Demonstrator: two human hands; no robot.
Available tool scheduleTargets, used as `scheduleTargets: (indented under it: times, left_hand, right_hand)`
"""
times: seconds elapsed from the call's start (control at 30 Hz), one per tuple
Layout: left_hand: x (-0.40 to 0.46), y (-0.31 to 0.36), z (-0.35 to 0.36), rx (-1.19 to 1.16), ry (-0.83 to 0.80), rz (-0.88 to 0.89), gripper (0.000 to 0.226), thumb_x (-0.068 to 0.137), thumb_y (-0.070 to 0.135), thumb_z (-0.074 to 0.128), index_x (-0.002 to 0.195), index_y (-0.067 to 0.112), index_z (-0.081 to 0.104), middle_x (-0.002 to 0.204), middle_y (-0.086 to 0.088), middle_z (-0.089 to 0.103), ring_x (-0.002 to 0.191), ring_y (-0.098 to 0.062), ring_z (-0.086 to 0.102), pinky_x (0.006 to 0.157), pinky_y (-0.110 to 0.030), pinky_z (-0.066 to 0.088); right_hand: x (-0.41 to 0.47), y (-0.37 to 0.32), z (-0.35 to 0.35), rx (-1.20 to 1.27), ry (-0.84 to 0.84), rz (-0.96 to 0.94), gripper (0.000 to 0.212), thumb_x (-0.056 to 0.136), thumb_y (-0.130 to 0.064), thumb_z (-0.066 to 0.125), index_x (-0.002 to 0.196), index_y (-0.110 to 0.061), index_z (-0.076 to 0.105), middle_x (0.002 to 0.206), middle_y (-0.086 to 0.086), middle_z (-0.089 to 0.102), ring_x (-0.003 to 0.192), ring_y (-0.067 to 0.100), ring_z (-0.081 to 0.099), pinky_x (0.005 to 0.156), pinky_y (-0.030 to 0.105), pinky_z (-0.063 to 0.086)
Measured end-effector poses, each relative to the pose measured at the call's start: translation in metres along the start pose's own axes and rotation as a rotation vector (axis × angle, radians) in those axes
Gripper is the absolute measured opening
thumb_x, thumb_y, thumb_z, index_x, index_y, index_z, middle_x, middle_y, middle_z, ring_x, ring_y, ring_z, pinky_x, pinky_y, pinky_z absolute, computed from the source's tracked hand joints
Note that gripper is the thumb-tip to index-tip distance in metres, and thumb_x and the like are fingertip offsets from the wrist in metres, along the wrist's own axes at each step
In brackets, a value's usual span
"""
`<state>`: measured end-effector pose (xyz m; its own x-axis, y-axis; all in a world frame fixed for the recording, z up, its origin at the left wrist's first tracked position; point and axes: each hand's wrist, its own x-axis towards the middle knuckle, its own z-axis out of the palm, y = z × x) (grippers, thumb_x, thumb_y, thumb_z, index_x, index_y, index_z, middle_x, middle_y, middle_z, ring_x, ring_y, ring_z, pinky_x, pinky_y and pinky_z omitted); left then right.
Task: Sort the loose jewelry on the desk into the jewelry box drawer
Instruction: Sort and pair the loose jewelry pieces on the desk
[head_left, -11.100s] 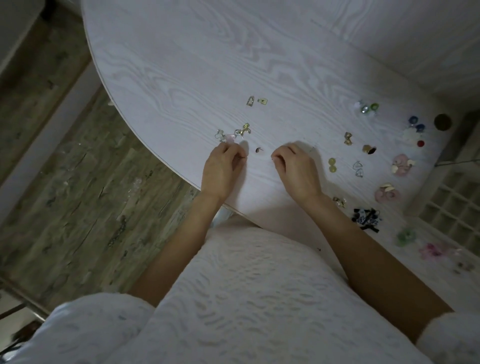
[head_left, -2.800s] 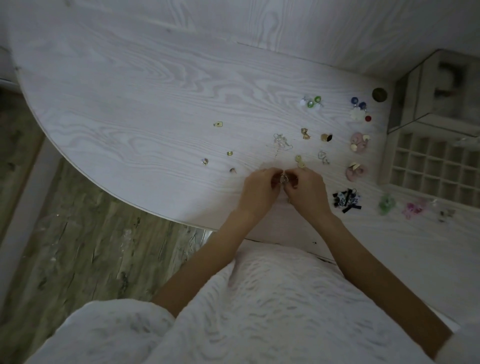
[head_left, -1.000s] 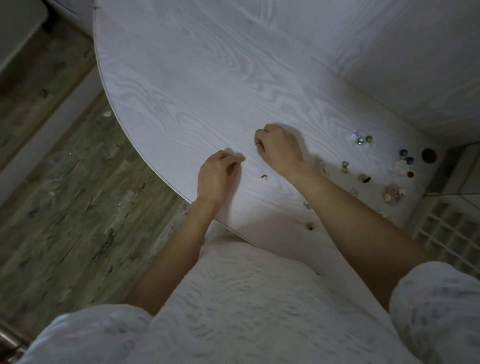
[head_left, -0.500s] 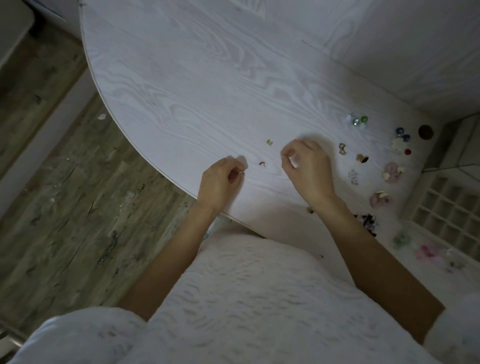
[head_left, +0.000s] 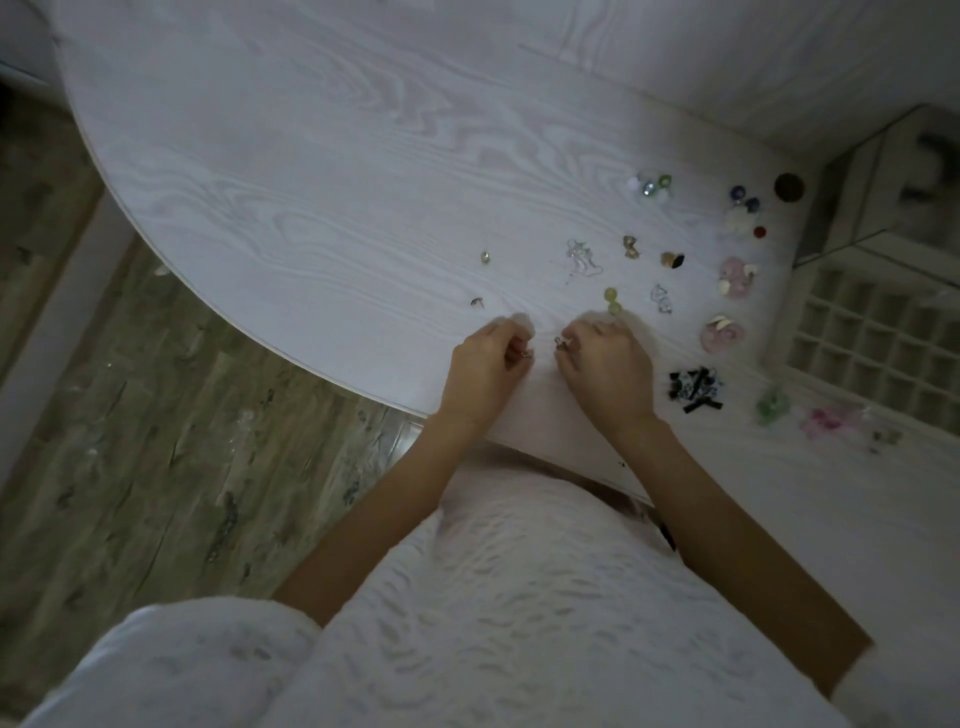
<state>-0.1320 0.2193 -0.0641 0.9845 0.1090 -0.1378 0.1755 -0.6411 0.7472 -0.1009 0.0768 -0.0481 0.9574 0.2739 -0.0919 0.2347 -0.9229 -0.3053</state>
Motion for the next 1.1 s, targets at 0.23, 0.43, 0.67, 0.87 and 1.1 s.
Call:
scheduleTargets:
  times: [0.23,0.43,0.67,0.87,1.1]
  left_hand:
    - [-0.009,0.011,0.01,-0.074,-0.021,-0.083,0.022,0.078,0.003,0.062,0.096,0.014,0.067,0.089,-0.001,0.071,0.082,-0.015,0.065,0.077,-0.031,0.053]
    - [-0.023,0.003,-0.003,-0.12,-0.012,-0.223,0.032,0.076,-0.002,0.054,0.096,0.017,0.068,0.09,0.003,0.071,0.087,-0.011,0.065,0.081,-0.025,0.049]
    - [-0.025,0.003,-0.007,-0.209,-0.036,-0.217,0.033,0.079,-0.001,0.053,0.102,0.018,0.067,0.097,0.002,0.07,0.091,-0.012,0.064,0.086,-0.024,0.048]
    - [-0.011,-0.013,-0.037,-0.043,0.097,-0.089,0.03,0.082,0.001,0.053,0.106,0.014,0.066,0.103,-0.003,0.066,0.081,-0.011,0.057,0.074,-0.012,0.041]
    - [0.078,-0.031,-0.063,0.073,0.051,0.016,0.038,0.083,0.004,0.054,0.118,0.017,0.061,0.11,-0.007,0.06,0.089,-0.015,0.056,0.08,-0.019,0.042]
  right_hand:
    - [-0.009,-0.01,0.003,0.036,-0.106,0.002,0.018,0.081,-0.005,0.053,0.094,-0.006,0.065,0.096,0.011,0.065,0.093,0.026,0.056,0.066,0.029,0.039]
    - [-0.015,-0.019,0.008,0.146,-0.202,0.014,0.017,0.08,-0.002,0.052,0.089,-0.006,0.066,0.094,0.008,0.066,0.091,0.024,0.056,0.067,0.035,0.048]
    - [-0.014,-0.021,0.002,0.19,-0.24,-0.029,0.028,0.082,-0.003,0.055,0.106,-0.011,0.065,0.101,0.007,0.066,0.099,0.024,0.055,0.074,0.033,0.048]
    - [0.006,-0.017,-0.015,0.22,-0.171,-0.045,0.026,0.087,-0.01,0.057,0.113,-0.012,0.062,0.101,0.006,0.065,0.096,0.019,0.055,0.073,0.023,0.038]
    - [0.049,-0.055,0.006,0.264,-0.171,-0.145,0.027,0.086,-0.014,0.06,0.113,-0.012,0.062,0.113,0.008,0.058,0.093,0.02,0.06,0.079,0.032,0.05]
